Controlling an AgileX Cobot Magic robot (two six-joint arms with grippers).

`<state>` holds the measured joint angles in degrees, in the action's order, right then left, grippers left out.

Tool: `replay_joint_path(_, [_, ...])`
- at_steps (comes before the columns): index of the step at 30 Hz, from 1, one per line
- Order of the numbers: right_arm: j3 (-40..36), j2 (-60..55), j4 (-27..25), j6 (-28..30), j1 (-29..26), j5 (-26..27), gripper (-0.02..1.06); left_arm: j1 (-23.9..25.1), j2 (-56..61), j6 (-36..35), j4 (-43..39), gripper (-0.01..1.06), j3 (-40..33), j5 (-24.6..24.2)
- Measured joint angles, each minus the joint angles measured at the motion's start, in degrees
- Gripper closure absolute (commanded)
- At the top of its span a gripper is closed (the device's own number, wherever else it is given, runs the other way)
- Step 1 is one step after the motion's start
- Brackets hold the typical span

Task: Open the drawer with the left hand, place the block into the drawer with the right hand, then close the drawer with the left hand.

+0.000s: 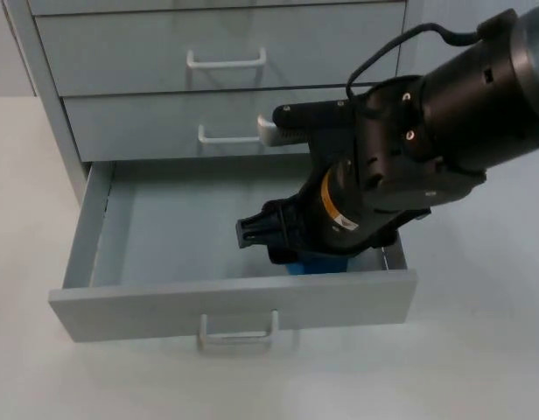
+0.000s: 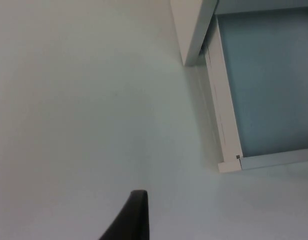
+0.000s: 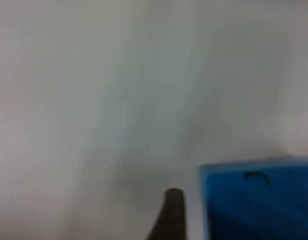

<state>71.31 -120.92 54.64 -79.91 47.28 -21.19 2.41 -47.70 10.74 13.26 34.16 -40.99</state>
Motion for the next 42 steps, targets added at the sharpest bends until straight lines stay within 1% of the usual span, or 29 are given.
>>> replay_joint_path(8, [0.0, 2.3, -0.1, 0.2, 0.0, -0.6, 0.29, 0.0, 0.0, 0.0, 0.0, 0.0, 0.0, 0.0])
replay_joint_path(11, [0.0, 7.2, -2.6, 4.2, 0.7, -2.3, 0.29, 0.0, 0.0, 0.0, 0.0, 0.0, 0.0, 0.0])
replay_joint_path(12, [0.0, 7.2, -2.6, 4.2, 0.7, -2.3, 0.29, 0.0, 0.0, 0.0, 0.0, 0.0, 0.0, 0.0])
replay_joint_path(15, [0.0, 12.2, -8.1, 10.2, 2.5, -6.3, 0.29, 0.0, 0.0, 0.0, 0.0, 0.0, 0.0, 0.0])
replay_joint_path(16, [0.0, 12.2, -8.1, 10.2, 2.5, -6.3, 0.29, 0.0, 0.0, 0.0, 0.0, 0.0, 0.0, 0.0])
replay_joint_path(17, [0.0, 13.9, -10.2, 12.3, 3.1, -8.2, 0.29, 0.0, 0.0, 0.0, 0.0, 0.0, 0.0, 0.0])
replay_joint_path(18, [-0.1, 16.1, -12.4, 15.8, 4.3, -10.8, 0.29, 0.0, 0.0, 0.1, 0.0, 0.0, 0.0, 0.0])
replay_joint_path(20, [-1.7, 19.1, -14.6, 18.6, 5.4, -13.1, 0.29, 0.0, 0.0, 0.2, 0.0, 0.0, 0.0, 0.0])
replay_joint_path(21, [-1.7, 19.1, -14.6, 18.6, 5.4, -13.1, 0.29, 0.0, 0.0, 0.2, 0.0, 0.0, 0.0, 0.0])
replay_joint_path(24, [-5.8, 22.8, -16.3, 20.2, 5.7, -14.0, 0.29, 0.0, 0.0, 0.3, 0.0, 0.0, 0.0, 0.0])
replay_joint_path(26, [-7.1, 24.0, -16.4, 20.3, 5.7, -14.3, 0.29, 0.0, 0.0, 0.3, 0.0, 0.0, 0.0, 0.0])
replay_joint_path(31, [-13.4, 28.6, -17.1, 20.8, 5.7, -14.7, 0.29, 0.0, 0.0, 0.4, 0.0, 0.0, 0.0, -0.1])
replay_joint_path(37, [-16.2, 31.8, -17.7, 22.3, 5.7, -14.8, 0.29, 0.0, 0.0, 0.4, 0.0, 0.0, 0.0, -0.1])
replay_joint_path(39, [-16.7, 33.1, -19.3, 24.3, 4.6, -14.8, 0.29, 0.0, 0.0, 0.4, 0.0, 0.0, 0.0, -0.1])
replay_joint_path(41, [-17.3, 34.6, -21.8, 27.2, 2.1, -14.7, 0.29, 0.0, 0.0, 0.4, 0.1, 0.0, 0.0, -0.1])
replay_joint_path(42, [-17.3, 34.6, -21.8, 27.2, 2.1, -14.7, 0.29, 0.0, 0.0, 0.4, 0.1, 0.0, 0.0, -0.1])
